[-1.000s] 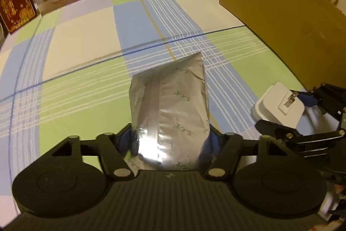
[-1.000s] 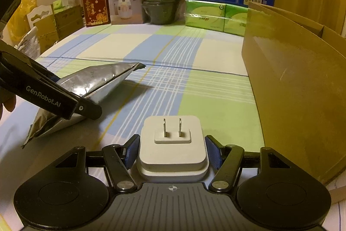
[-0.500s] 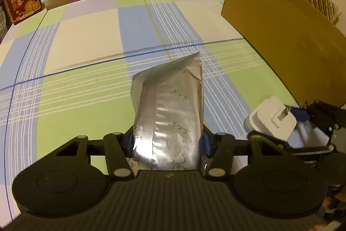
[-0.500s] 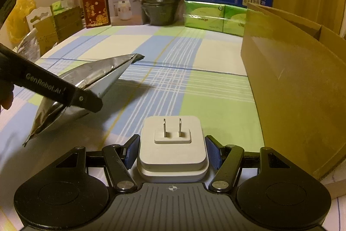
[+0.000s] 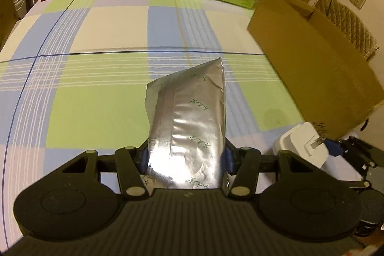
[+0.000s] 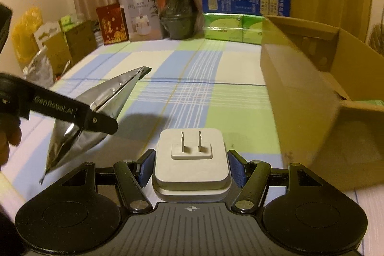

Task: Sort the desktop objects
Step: 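Lift the foil bag in the left tool while the right tool lifts the white plug, then carry the foil bag in the left tool while the right tool carries the plug over the cardboard box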

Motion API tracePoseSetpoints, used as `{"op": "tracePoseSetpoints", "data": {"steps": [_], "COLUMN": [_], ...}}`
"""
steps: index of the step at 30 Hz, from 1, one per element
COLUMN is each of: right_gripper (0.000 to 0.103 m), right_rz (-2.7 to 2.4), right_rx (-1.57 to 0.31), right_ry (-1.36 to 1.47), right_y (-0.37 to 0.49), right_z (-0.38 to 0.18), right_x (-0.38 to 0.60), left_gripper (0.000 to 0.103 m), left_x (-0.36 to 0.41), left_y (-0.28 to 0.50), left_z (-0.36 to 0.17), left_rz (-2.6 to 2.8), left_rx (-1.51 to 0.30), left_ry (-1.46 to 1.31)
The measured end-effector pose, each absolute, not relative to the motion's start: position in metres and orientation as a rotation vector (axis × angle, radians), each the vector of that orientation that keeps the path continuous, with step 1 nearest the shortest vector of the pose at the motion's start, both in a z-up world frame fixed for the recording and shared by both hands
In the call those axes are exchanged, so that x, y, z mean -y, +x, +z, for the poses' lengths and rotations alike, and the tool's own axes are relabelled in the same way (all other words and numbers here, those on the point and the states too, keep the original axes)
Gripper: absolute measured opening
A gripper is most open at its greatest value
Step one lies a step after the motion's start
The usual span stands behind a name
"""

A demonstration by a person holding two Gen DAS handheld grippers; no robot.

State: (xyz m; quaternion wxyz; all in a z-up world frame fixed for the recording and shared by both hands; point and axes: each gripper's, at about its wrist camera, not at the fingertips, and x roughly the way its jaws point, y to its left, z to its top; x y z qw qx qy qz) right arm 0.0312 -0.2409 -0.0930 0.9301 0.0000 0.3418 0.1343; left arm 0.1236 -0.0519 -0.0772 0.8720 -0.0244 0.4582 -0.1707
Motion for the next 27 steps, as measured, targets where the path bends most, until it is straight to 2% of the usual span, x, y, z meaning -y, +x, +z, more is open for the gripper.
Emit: {"op": "tracePoseSetpoints", "data": {"steps": [13,27], "right_gripper": [0.062,0.062], "right_rz": [0.183,0.048], "right_rx": [-0.682,-0.635], "right_ry": [0.0,0.063], "right_y": [-0.023,-0.044], "right_z": [-0.051,-0.013], "right_x": [0.279,0.34], "left_gripper": [0.051,0.051], "left_x": [0.087,0.147], "left_y": [0.044,-0.002], "left_z": [-0.025,-0.008], "left_rz": [-0.334,-0.396], "left_rx": [-0.897,-0.867], "left_ry": [-0.078,0.001]}}
